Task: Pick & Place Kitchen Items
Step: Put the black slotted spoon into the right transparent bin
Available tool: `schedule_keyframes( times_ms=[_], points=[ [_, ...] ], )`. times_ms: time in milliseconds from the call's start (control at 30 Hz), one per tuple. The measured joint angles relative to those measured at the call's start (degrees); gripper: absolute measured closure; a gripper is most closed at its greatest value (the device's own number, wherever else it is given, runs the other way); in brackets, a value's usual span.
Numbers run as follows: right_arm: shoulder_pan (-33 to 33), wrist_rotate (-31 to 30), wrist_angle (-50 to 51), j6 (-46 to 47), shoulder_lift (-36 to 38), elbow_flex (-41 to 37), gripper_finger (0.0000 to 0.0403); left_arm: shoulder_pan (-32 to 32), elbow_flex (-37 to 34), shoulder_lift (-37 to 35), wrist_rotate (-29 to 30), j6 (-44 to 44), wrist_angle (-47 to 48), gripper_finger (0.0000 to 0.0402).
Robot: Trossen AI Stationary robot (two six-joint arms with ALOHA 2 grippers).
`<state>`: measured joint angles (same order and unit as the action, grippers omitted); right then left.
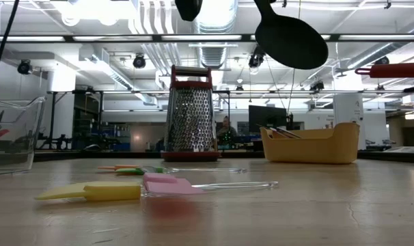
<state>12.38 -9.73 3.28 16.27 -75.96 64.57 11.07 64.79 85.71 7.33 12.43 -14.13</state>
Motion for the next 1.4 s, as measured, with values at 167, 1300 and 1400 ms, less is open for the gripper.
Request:
schedule_keyframes(
  times_ms=[167,1300,1400],
  points=[
    [-0.1,-0.1,0.4,-0.2,-2.4,1.1,0.0194,0.0,-0.2,0.0,0.0,-0.1,0.1,0.0376],
    [0.2,4.5,10.6,1.1,2.0,6.0,0.0386,0.2,-0.3,-1.0,-0.7,0.7,1.0,0.0303],
    [0.9,2.0,18.4,2.9,3.6,8.6,0.0386,0.2,-0.3,-2.0,-0.6,-0.1,1.6,0.0262]
  ],
)
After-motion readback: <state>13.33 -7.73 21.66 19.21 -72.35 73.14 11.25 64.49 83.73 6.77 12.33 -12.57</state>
